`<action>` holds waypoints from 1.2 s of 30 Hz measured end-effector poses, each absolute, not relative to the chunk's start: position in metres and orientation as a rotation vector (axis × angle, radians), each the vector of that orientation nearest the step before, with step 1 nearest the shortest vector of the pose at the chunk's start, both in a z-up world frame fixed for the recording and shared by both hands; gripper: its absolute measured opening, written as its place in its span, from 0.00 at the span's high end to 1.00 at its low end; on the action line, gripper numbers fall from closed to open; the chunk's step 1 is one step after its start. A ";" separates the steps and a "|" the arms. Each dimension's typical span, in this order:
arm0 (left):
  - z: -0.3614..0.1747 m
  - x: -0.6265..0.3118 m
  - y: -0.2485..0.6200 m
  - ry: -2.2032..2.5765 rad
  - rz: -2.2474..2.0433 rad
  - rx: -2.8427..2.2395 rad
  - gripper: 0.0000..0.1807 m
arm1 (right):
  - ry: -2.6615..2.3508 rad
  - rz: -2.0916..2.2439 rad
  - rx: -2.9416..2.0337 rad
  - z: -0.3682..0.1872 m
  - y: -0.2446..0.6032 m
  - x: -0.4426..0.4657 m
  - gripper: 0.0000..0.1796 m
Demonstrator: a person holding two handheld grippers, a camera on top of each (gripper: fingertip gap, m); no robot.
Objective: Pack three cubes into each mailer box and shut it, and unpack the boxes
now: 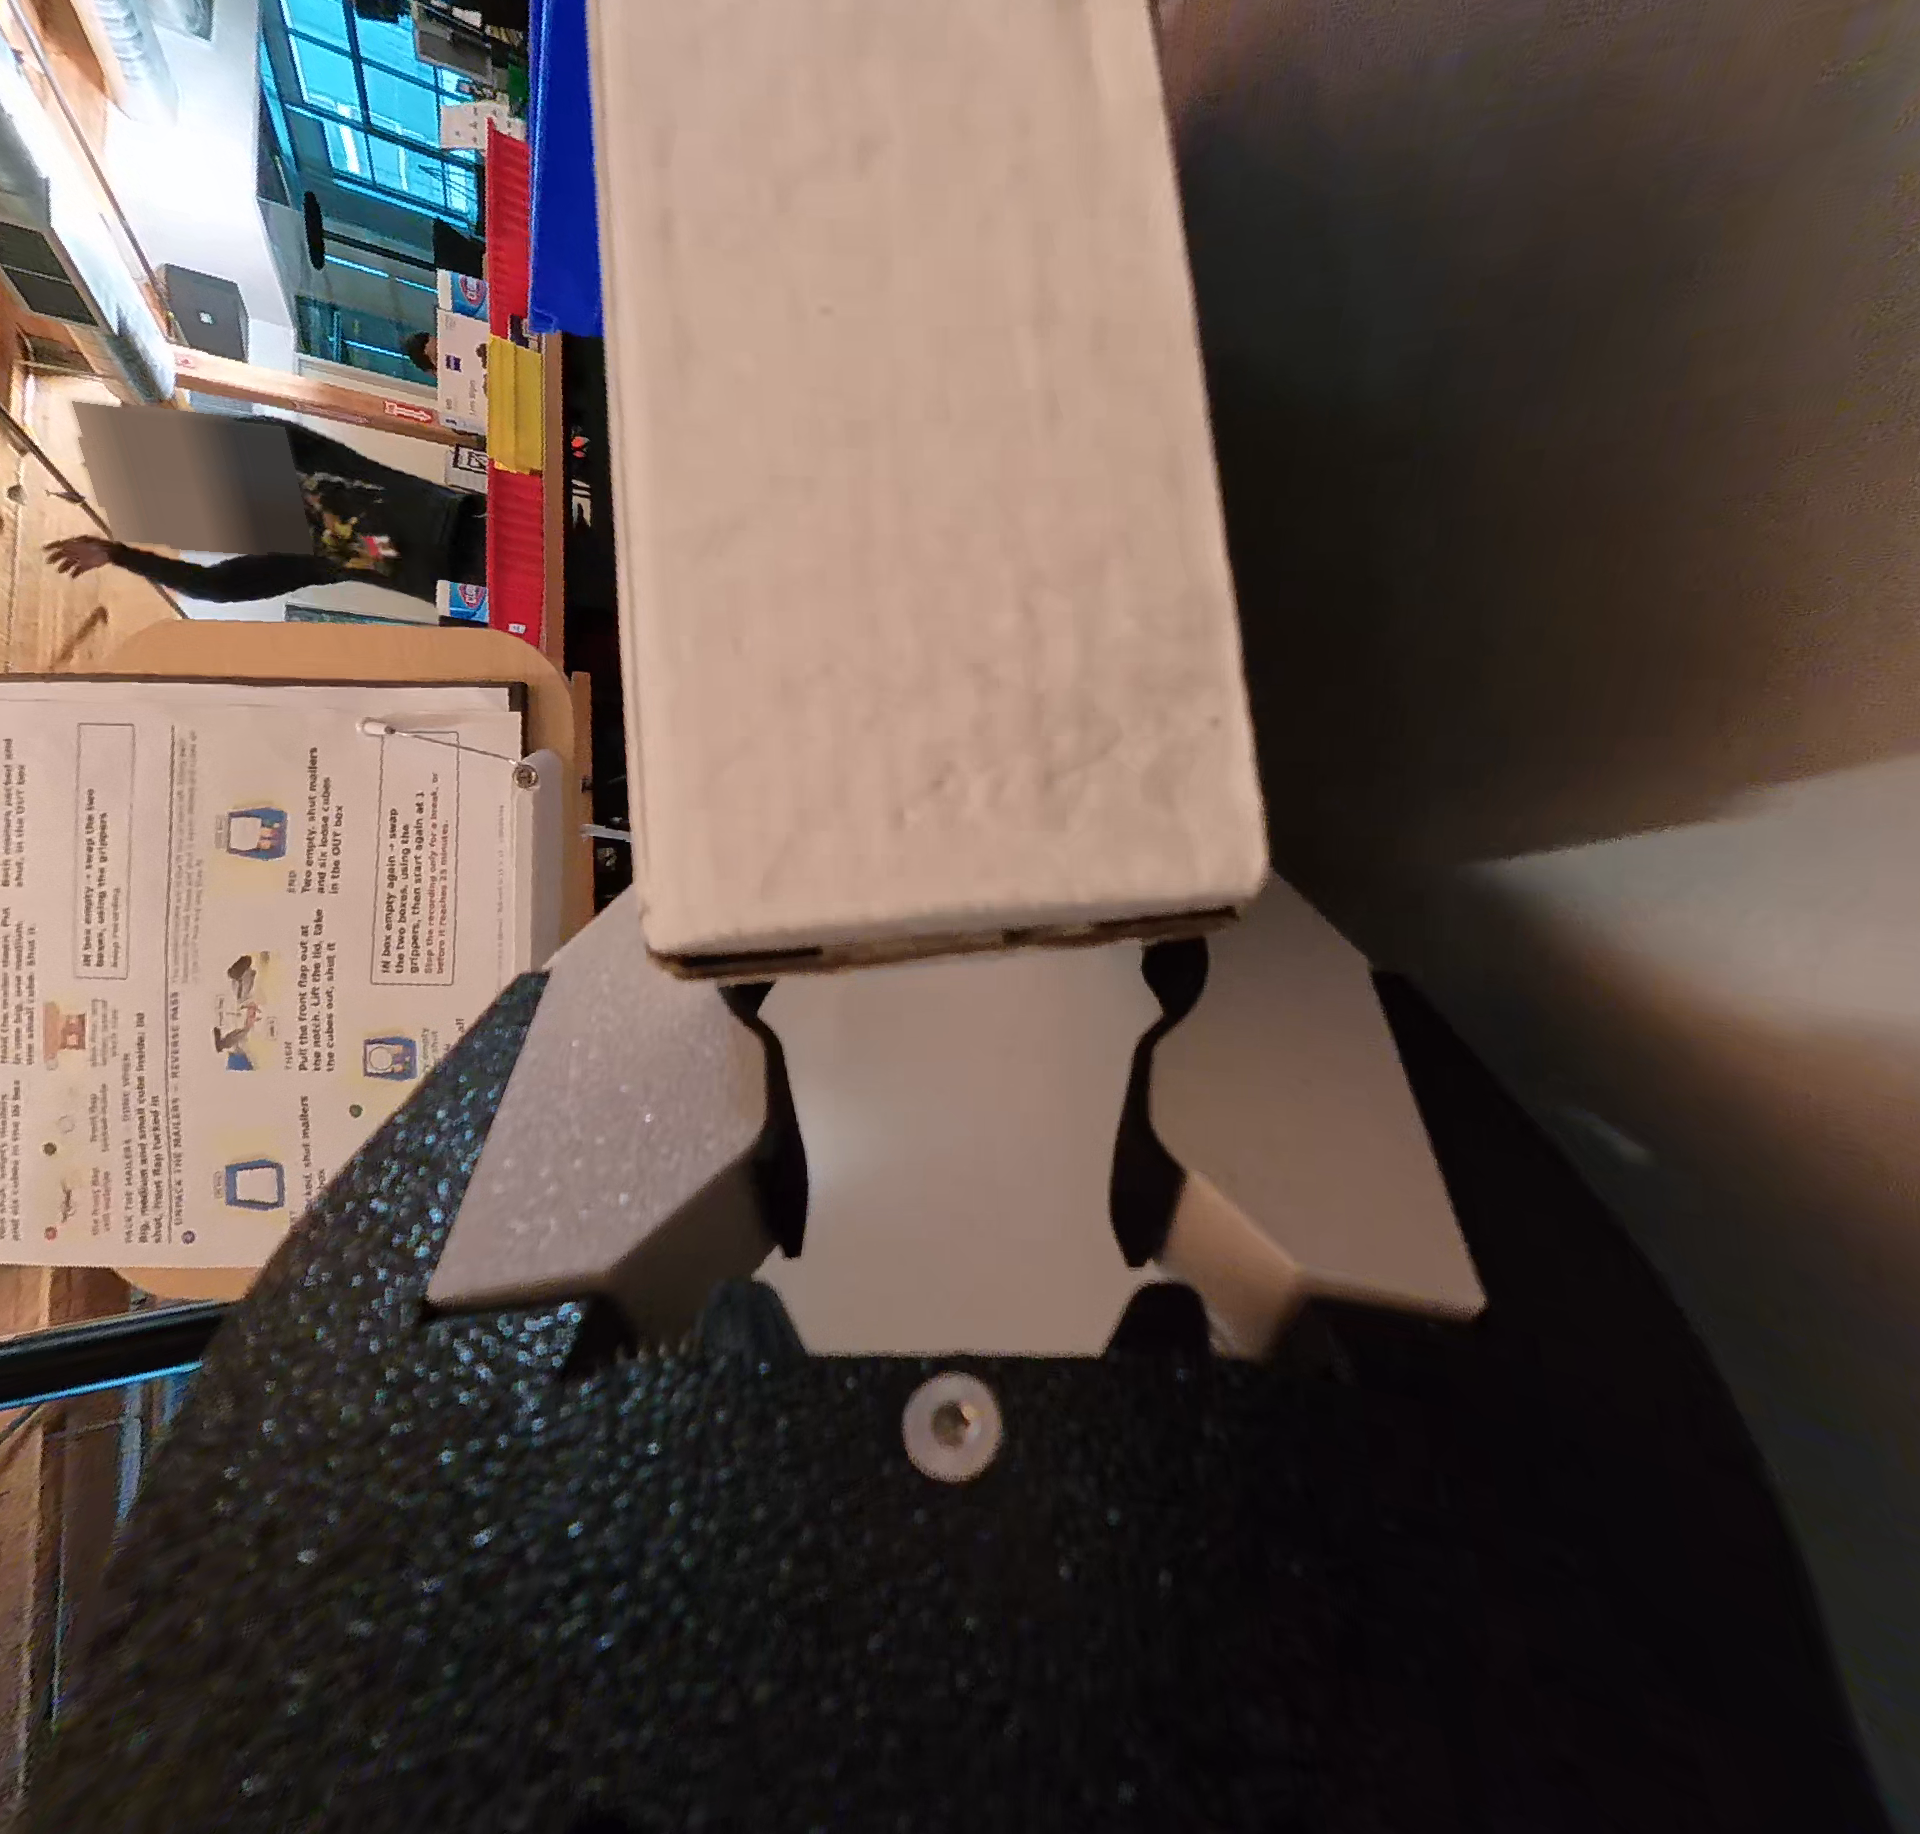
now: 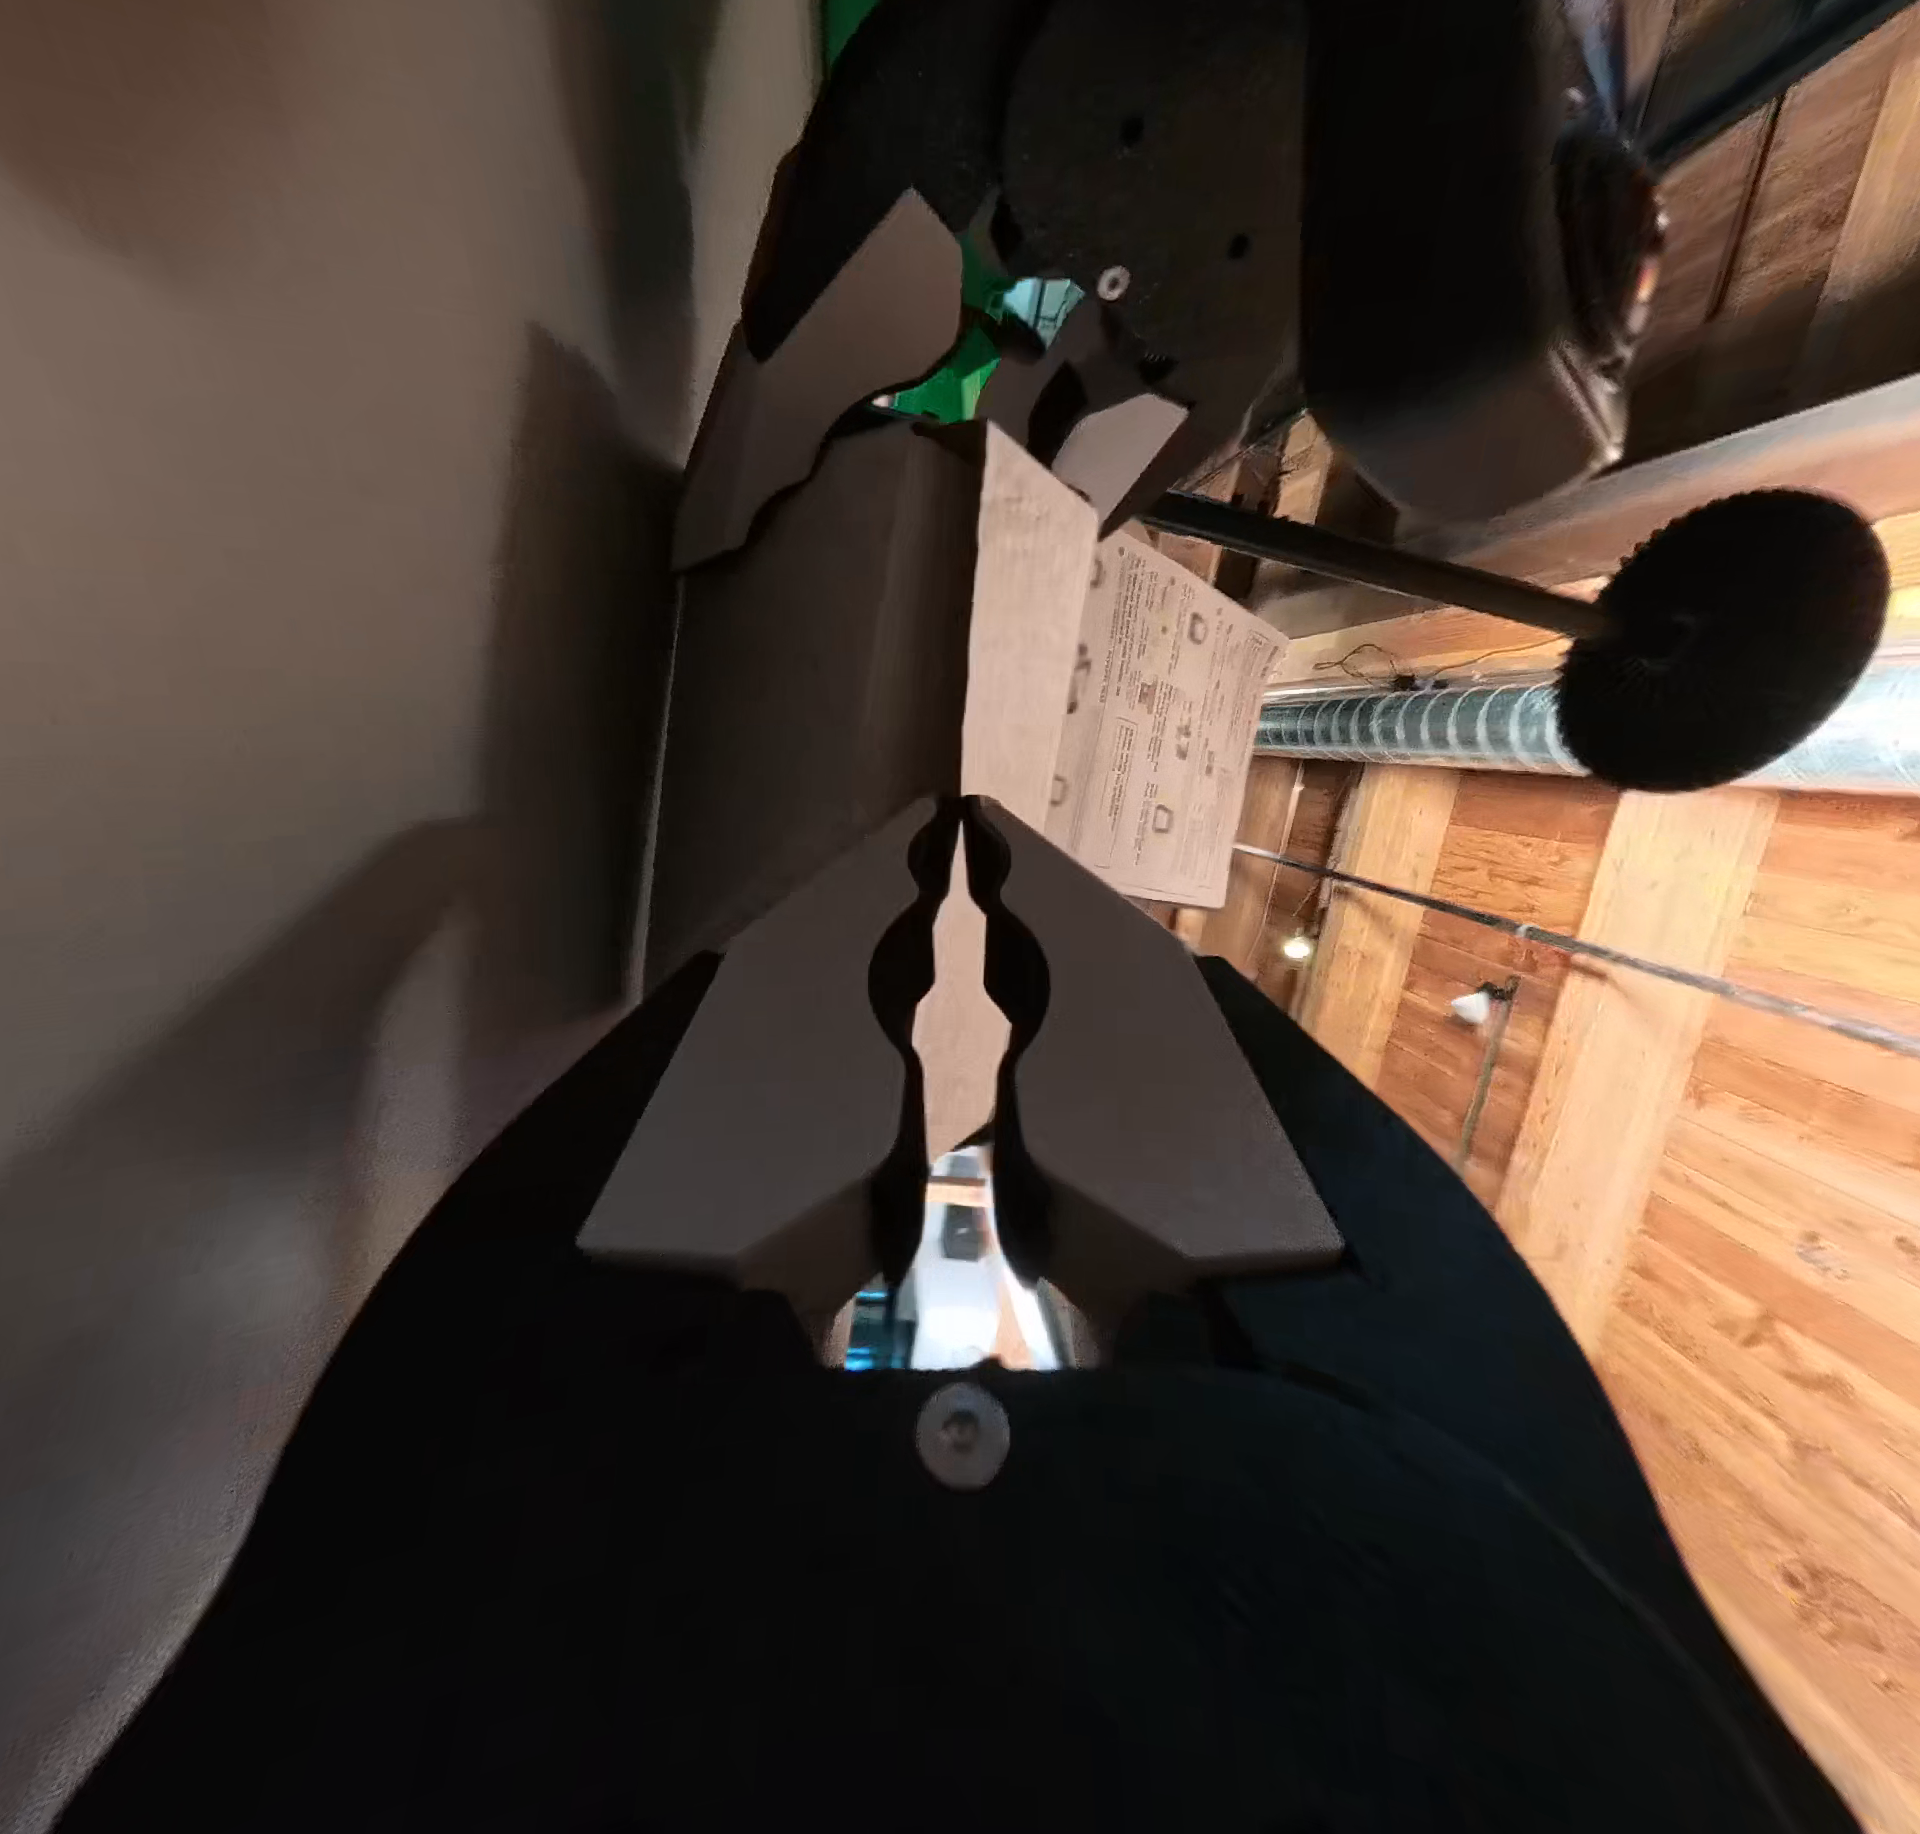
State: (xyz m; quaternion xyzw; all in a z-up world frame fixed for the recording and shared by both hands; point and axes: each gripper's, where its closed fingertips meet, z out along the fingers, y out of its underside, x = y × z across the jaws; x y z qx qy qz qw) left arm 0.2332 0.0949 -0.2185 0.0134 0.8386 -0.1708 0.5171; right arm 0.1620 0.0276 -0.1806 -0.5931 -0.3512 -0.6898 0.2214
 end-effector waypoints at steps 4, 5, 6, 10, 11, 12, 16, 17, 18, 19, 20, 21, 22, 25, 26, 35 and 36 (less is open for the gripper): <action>-0.219 0.234 0.093 2.010 -0.407 0.037 0.62 | -0.949 -1.884 -1.696 -0.186 0.025 0.168 0.99; -0.219 0.234 0.092 2.008 -0.407 0.041 0.62 | -0.996 -1.916 -1.667 -0.186 0.026 0.168 0.99; -0.219 0.234 0.092 2.004 -0.403 0.044 0.62 | -1.021 -1.938 -1.652 -0.187 0.027 0.169 0.97; -0.219 0.235 0.092 2.002 -0.403 0.040 0.62 | -1.041 -1.985 -1.600 -0.183 0.035 0.174 0.94; -0.219 0.235 0.093 2.007 -0.414 0.031 0.62 | -1.033 -1.983 -1.594 -0.181 0.037 0.175 0.94; -0.219 0.235 0.093 2.008 -0.418 0.032 0.62 | -1.040 -1.984 -1.587 -0.180 0.038 0.175 0.94; -0.220 0.235 0.093 1.999 -0.412 0.044 0.62 | -0.976 -1.954 -1.610 -0.178 0.034 0.171 0.90; -0.220 0.235 0.093 1.999 -0.412 0.045 0.62 | -0.962 -1.943 -1.616 -0.179 0.033 0.171 0.91; -0.220 0.235 0.093 2.000 -0.412 0.045 0.62 | -0.965 -1.948 -1.617 -0.180 0.032 0.172 0.92; -0.220 0.235 0.093 2.001 -0.413 0.044 0.62 | -0.971 -1.961 -1.610 -0.180 0.031 0.172 0.92; -0.220 0.235 0.093 2.001 -0.414 0.043 0.62 | -0.970 -1.970 -1.610 -0.181 0.031 0.173 0.93; -0.220 0.235 0.093 2.000 -0.414 0.042 0.62 | -0.965 -1.971 -1.608 -0.181 0.031 0.173 0.94; -0.220 0.235 0.093 1.999 -0.414 0.042 0.62 | -0.956 -1.964 -1.609 -0.181 0.031 0.173 0.95; -0.221 0.236 0.094 2.002 -0.422 0.032 0.62 | -0.957 -1.976 -1.597 -0.180 0.032 0.174 0.97; -0.221 0.236 0.094 2.004 -0.424 0.029 0.62 | -0.938 -1.966 -1.601 -0.178 0.032 0.173 0.98; -0.222 0.237 0.092 1.977 -0.432 0.080 0.62 | -0.895 -1.841 -1.688 -0.153 0.023 0.170 0.98; -0.222 0.237 0.092 1.972 -0.426 0.092 0.62 | -0.898 -1.894 -1.676 -0.151 0.018 0.175 0.95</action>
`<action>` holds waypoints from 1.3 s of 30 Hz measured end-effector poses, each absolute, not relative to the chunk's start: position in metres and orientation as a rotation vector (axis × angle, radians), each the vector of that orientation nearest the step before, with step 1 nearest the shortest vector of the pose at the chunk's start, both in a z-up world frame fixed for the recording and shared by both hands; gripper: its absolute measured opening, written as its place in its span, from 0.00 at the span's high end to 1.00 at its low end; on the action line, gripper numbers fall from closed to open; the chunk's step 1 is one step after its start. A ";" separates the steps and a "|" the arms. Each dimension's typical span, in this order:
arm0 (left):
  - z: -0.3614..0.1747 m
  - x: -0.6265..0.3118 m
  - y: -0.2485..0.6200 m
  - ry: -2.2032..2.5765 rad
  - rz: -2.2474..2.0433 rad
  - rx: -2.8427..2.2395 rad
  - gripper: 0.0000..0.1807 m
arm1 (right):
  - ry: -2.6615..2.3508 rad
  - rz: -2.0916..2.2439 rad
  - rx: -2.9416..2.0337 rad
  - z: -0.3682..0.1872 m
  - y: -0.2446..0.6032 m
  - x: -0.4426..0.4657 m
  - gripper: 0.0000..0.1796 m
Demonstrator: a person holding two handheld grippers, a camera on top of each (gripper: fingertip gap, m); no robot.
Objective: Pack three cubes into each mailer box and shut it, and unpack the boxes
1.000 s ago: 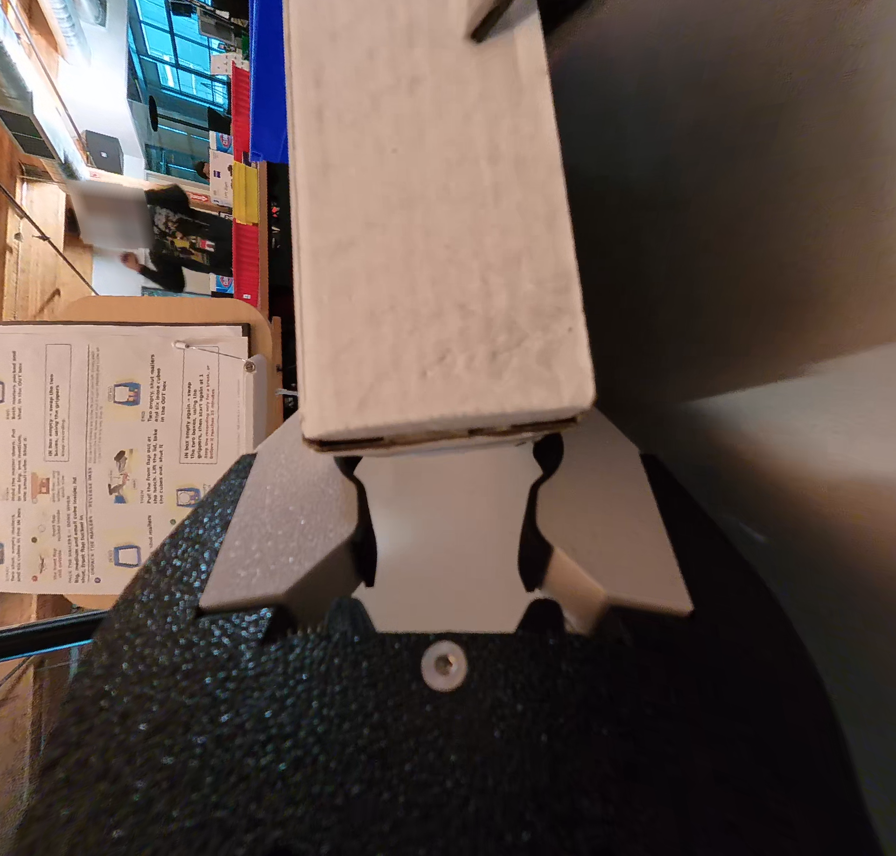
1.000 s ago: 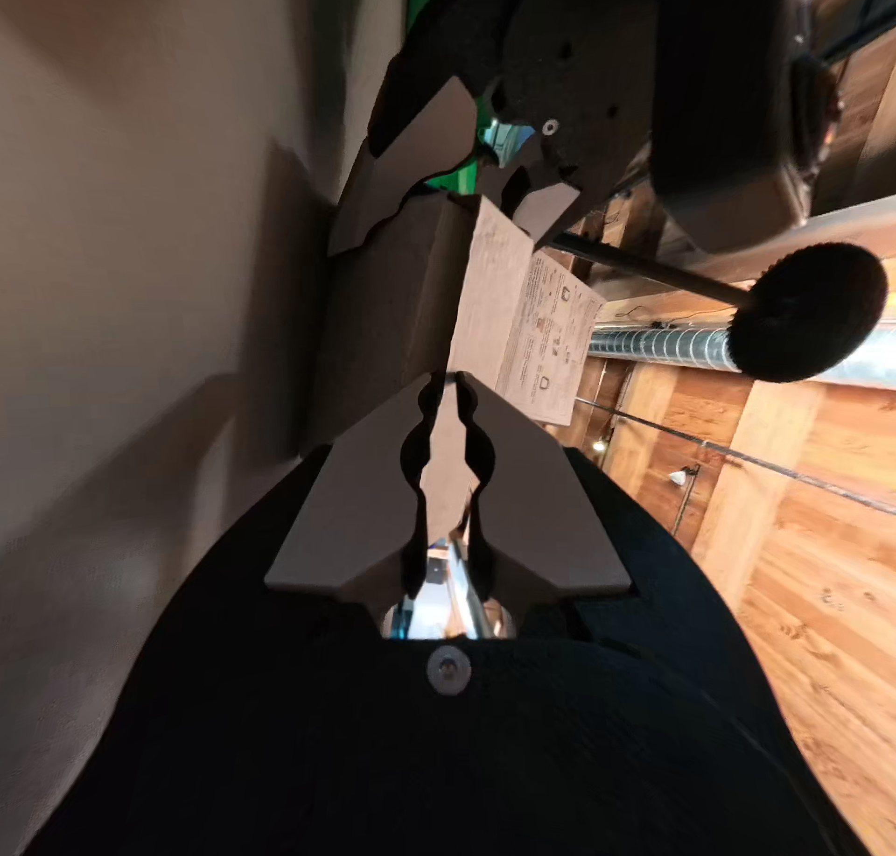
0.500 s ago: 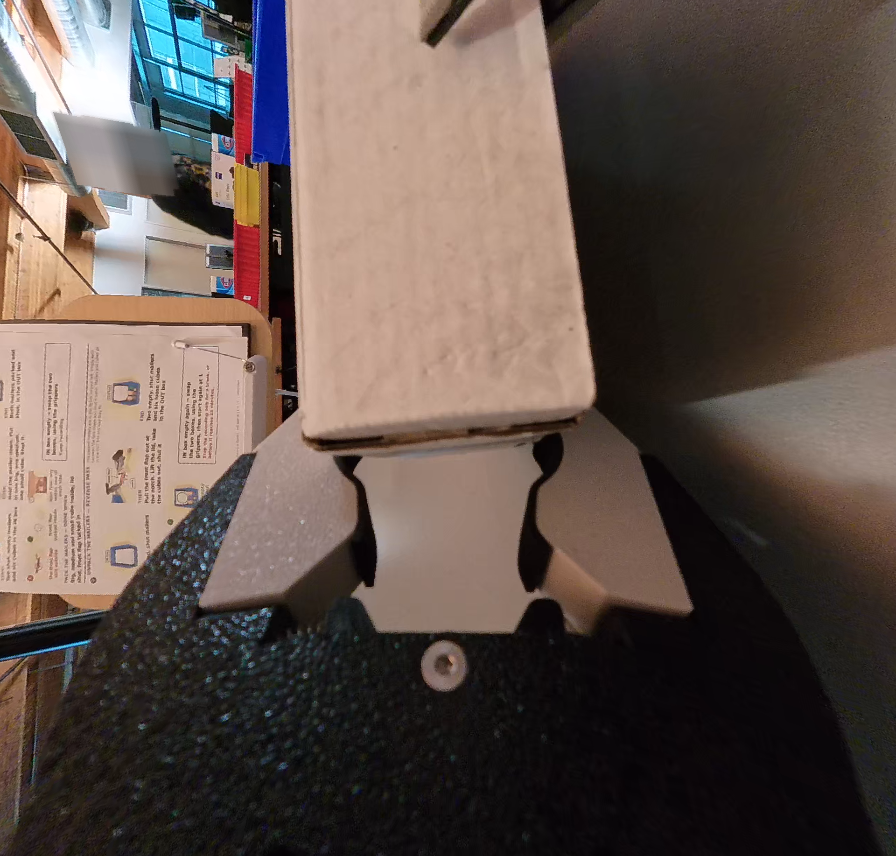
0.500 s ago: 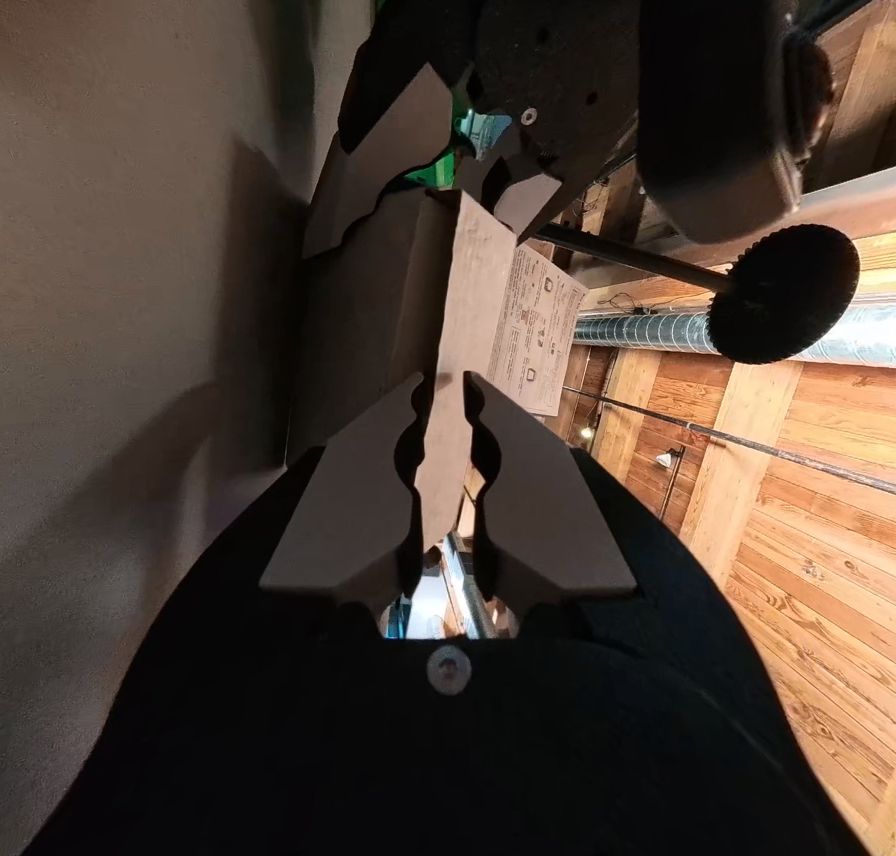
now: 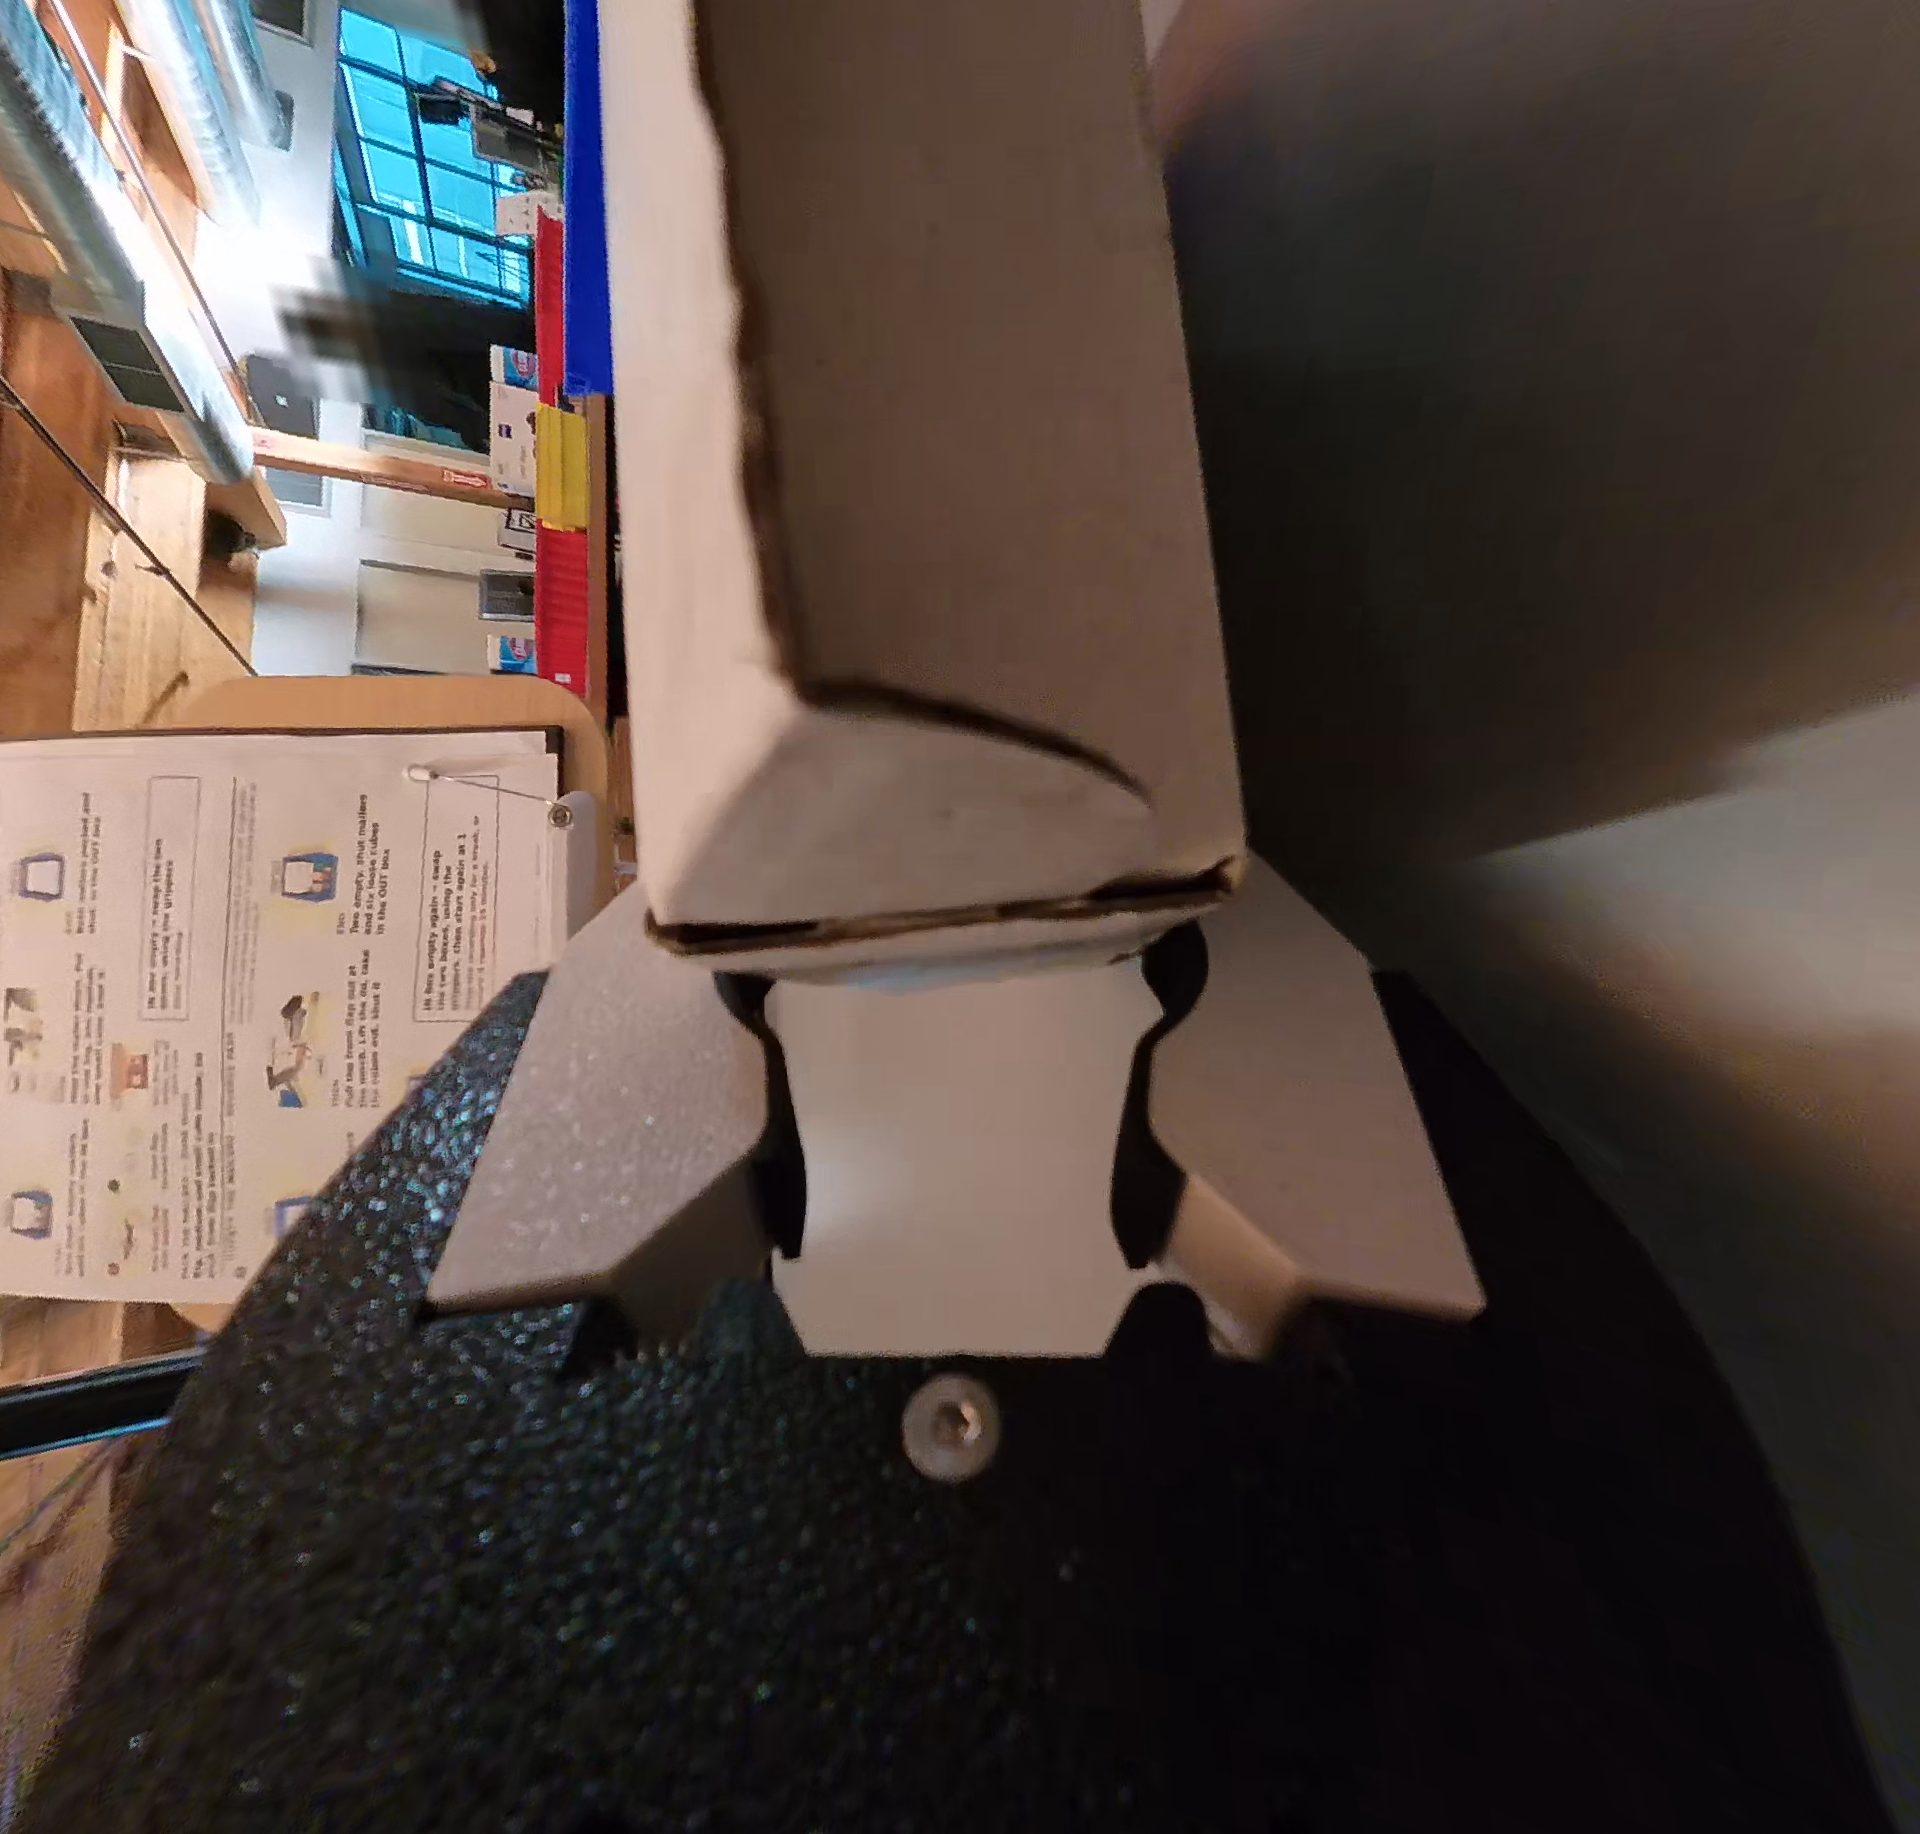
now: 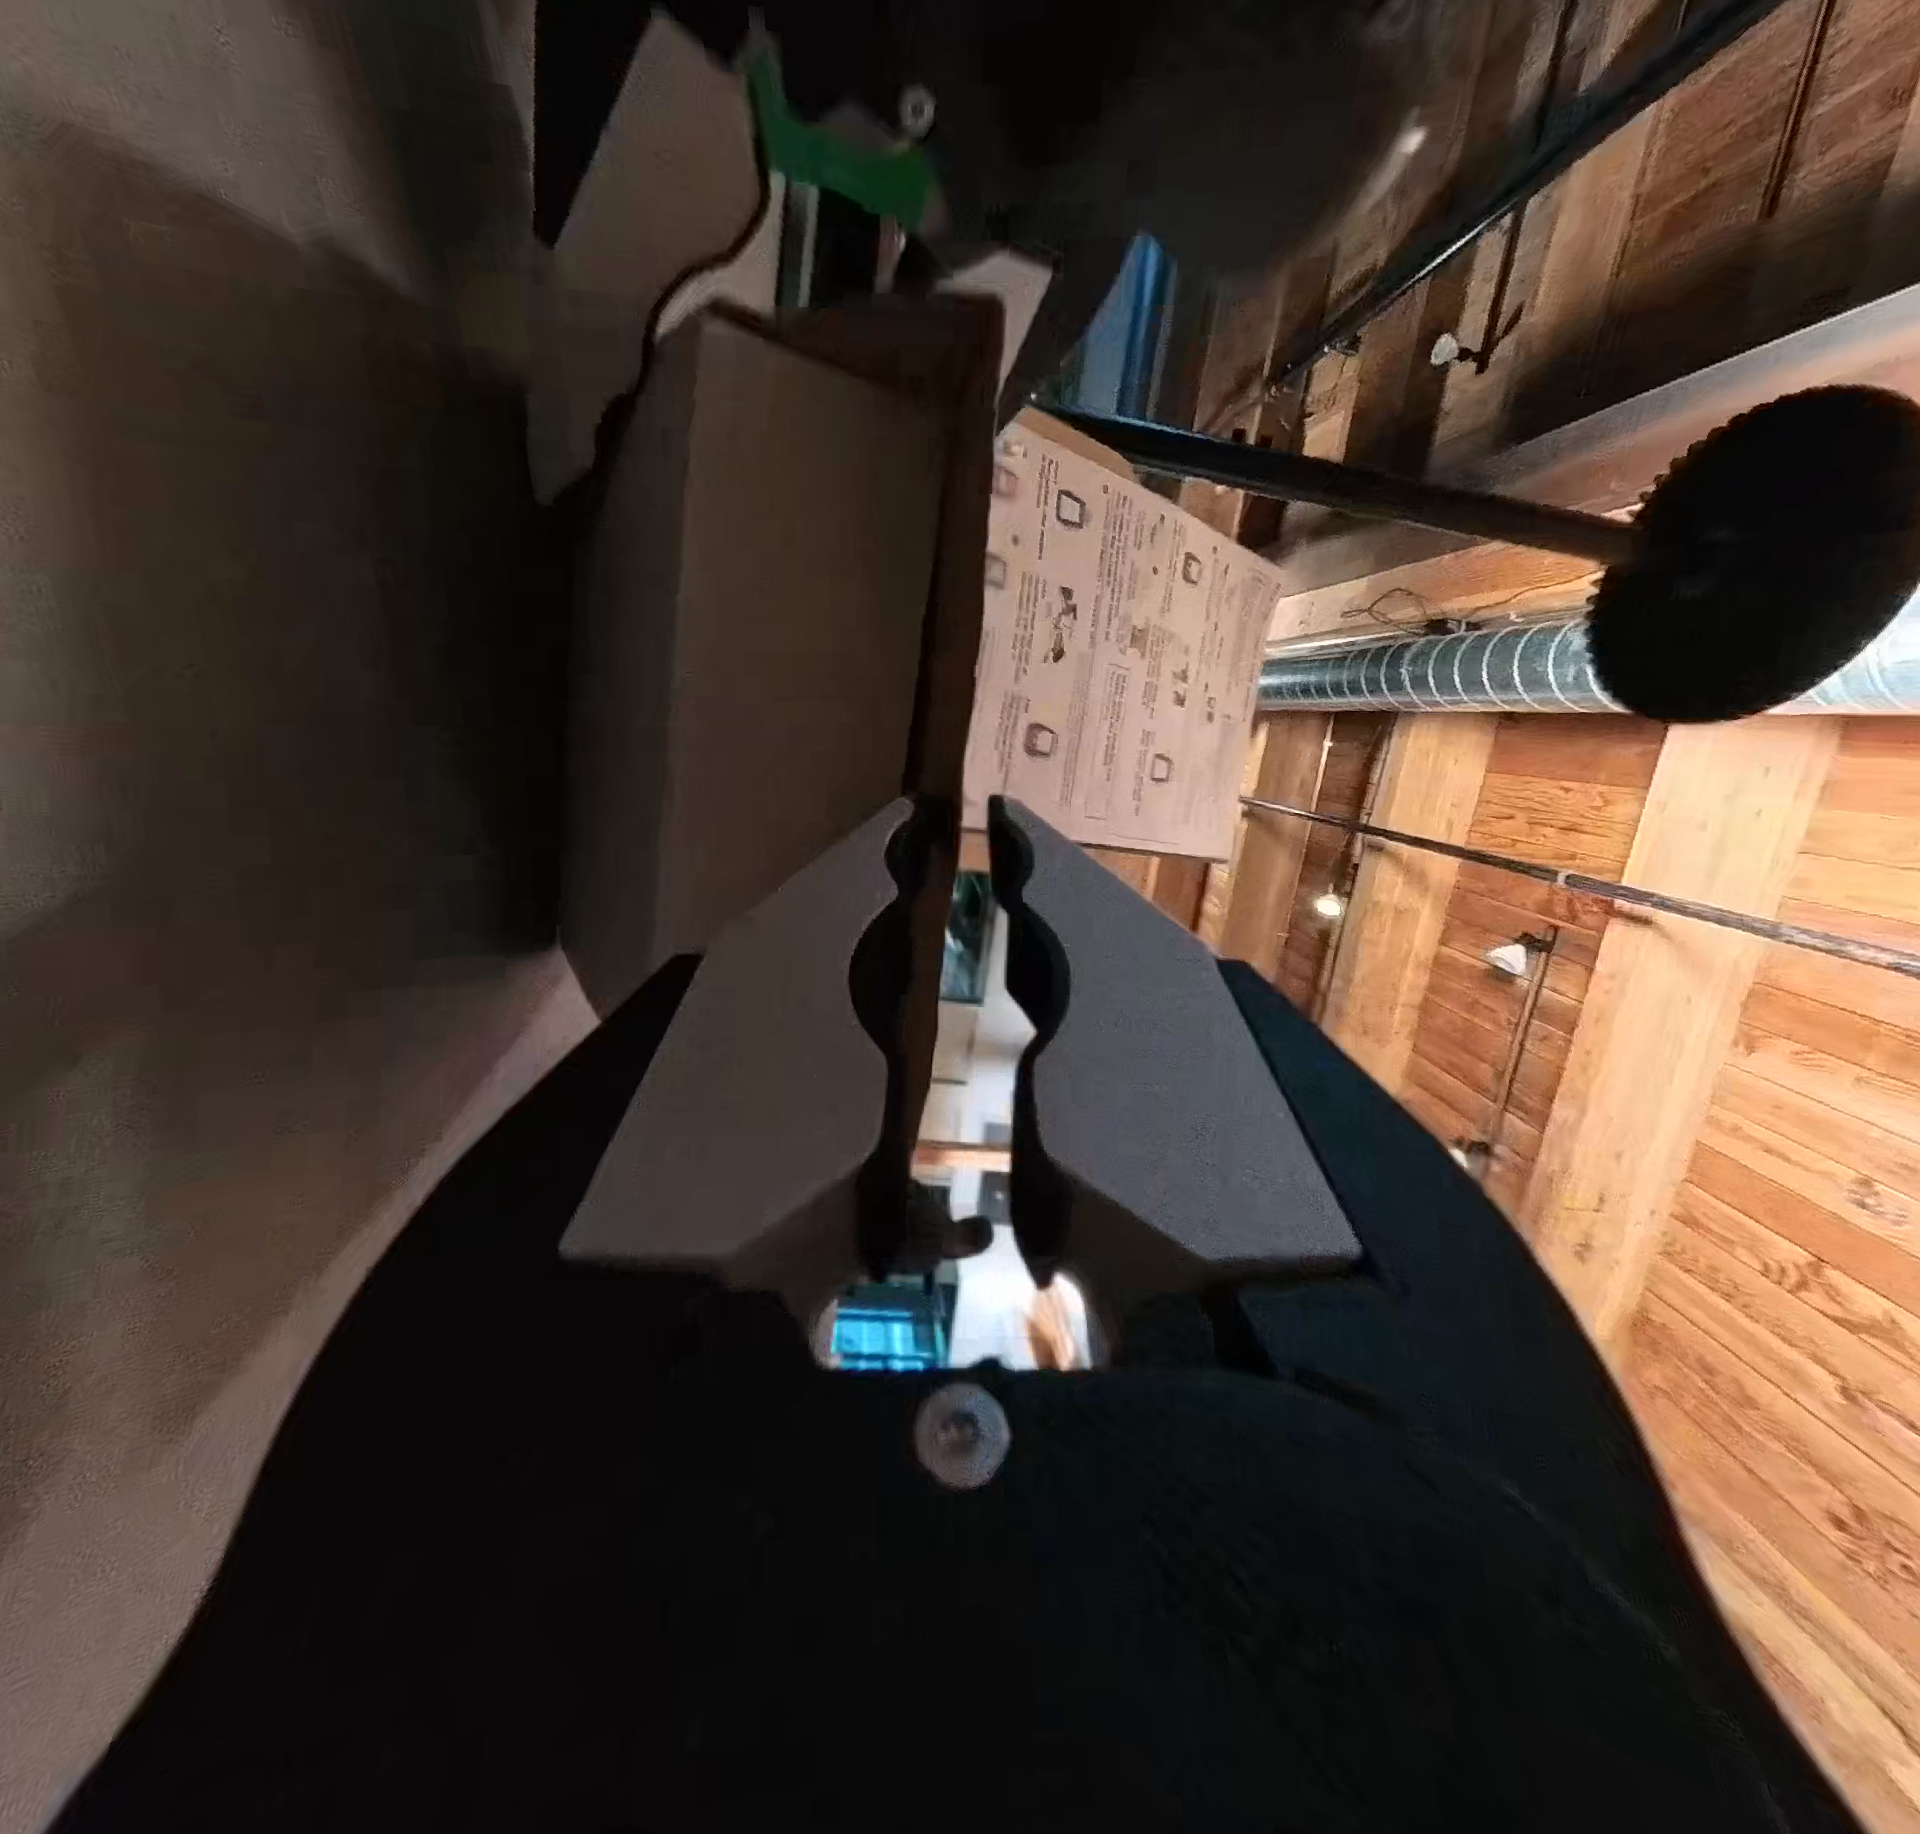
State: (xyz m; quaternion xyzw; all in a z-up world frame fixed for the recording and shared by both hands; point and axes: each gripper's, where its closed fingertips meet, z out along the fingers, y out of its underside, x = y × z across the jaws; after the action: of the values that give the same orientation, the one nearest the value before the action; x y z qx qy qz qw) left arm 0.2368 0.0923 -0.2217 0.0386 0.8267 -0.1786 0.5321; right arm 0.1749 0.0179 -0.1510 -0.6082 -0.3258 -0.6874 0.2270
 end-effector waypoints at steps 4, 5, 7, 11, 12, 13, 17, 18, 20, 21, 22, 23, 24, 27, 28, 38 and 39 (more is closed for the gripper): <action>-0.221 0.234 0.093 1.923 -0.442 0.144 0.62 | -0.839 -1.885 -1.770 -0.157 -0.006 0.196 0.98; -0.221 0.234 0.093 1.919 -0.454 0.146 0.62 | -0.820 -1.819 -1.796 -0.159 -0.005 0.194 1.00; -0.221 0.233 0.096 1.909 -0.470 0.138 0.61 | -0.730 -1.711 -1.833 -0.154 -0.001 0.189 1.00; -0.206 0.216 0.129 1.952 -0.479 0.005 0.59 | -0.662 -1.581 -1.910 -0.144 0.009 0.189 1.00; -0.199 0.206 0.136 1.955 -0.548 -0.063 0.59 | -0.644 -1.548 -1.931 -0.142 0.010 0.190 1.00; -0.191 0.194 0.140 1.954 -0.617 -0.111 0.63 | -0.620 -1.509 -1.954 -0.142 0.011 0.192 1.00; -0.163 0.136 0.115 1.869 -0.800 -0.027 1.00 | -0.625 -1.439 -1.994 -0.140 0.013 0.191 1.00; -0.161 0.128 0.101 1.852 -0.774 0.002 1.00 | -0.631 -1.440 -1.998 -0.140 0.014 0.191 1.00; -0.162 0.127 0.077 1.818 -0.622 0.038 1.00 | -0.628 -1.425 -1.986 -0.139 0.018 0.188 1.00; -0.160 0.132 0.067 1.777 -0.541 0.055 1.00 | -0.625 -1.418 -1.975 -0.139 0.020 0.186 1.00; -0.158 0.138 0.057 1.734 -0.479 0.070 1.00 | -0.627 -1.413 -1.964 -0.140 0.022 0.184 1.00; -0.159 0.145 0.050 1.712 -0.437 0.070 1.00 | -0.628 -1.407 -1.956 -0.141 0.024 0.182 1.00; -0.162 0.154 0.047 1.715 -0.396 0.041 1.00 | -0.628 -1.404 -1.952 -0.141 0.026 0.181 1.00; -0.182 0.171 0.053 1.780 -0.238 -0.064 1.00 | -0.639 -1.369 -1.965 -0.140 0.027 0.178 1.00; -0.196 0.169 0.050 1.853 -0.244 -0.094 1.00 | -0.633 -1.356 -1.957 -0.136 0.028 0.179 1.00; -0.185 0.185 0.080 1.894 -0.416 -0.388 1.00 | -0.625 -1.345 -1.924 -0.109 0.039 0.198 1.00; -0.196 0.185 0.081 1.956 -0.440 -0.416 1.00 | -0.625 -1.366 -1.921 -0.105 0.042 0.203 1.00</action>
State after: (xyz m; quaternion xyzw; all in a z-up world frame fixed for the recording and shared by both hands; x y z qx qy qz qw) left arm 0.1854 0.0811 -0.1956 -0.1733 0.8158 -0.1835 0.5203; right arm 0.2030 0.0417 -0.1051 -0.7397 -0.2405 -0.5260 0.3441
